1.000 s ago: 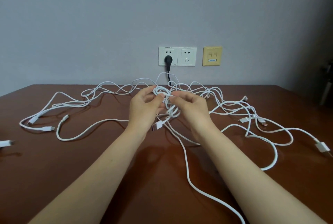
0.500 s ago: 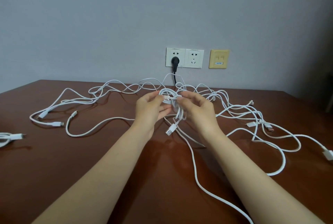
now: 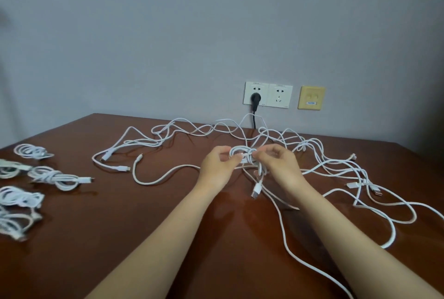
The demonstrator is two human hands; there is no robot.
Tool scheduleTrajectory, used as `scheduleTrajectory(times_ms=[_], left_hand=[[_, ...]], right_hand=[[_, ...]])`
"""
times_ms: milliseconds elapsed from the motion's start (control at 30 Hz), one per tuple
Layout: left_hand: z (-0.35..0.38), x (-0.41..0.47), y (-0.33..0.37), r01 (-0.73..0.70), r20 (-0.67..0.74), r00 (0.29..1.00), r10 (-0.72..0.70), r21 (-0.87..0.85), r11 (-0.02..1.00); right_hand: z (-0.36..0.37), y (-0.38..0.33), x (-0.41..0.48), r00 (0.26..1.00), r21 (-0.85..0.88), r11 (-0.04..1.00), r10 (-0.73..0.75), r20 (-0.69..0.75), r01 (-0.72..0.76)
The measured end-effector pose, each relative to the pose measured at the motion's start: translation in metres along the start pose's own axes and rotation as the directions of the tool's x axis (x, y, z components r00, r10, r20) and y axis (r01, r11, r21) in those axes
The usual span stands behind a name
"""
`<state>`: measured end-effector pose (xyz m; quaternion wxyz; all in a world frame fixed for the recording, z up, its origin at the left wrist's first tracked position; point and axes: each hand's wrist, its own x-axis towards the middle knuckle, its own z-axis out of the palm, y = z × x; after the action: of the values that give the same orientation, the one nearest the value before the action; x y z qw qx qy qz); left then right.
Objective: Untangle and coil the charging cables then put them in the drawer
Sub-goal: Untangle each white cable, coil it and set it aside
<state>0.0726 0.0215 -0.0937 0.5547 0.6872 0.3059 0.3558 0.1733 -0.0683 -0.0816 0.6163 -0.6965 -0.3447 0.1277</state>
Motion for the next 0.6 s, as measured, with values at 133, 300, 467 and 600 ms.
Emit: scheduleTrajectory(times_ms=[133, 300, 467, 600], left_hand=[[-0.032, -0.004, 0.008, -0.23, 0.088, 0.973, 0.213, 0.323, 0.918], [-0.078, -0.011, 0.013, -0.338, 0.069, 0.929, 0.363, 0.555, 0.76], [-0.126, -0.019, 0.019, -0.387, 0.217, 0.909, 0.355, 0.756, 0.528], [-0.162, -0.019, 0.029, -0.367, 0.247, 0.907, 0.341, 0.86, 0.355]], right_hand=[[0.019, -0.028, -0.002, 0.995, -0.05, 0.999, 0.027, 0.098, -0.022], [0.056, -0.052, -0.015, 0.97, 0.04, 0.988, 0.137, 0.201, -0.148], [0.102, -0.064, -0.031, 0.937, 0.133, 0.96, 0.199, 0.288, -0.245], [0.143, -0.073, -0.031, 0.928, 0.142, 0.963, 0.173, 0.33, -0.23]])
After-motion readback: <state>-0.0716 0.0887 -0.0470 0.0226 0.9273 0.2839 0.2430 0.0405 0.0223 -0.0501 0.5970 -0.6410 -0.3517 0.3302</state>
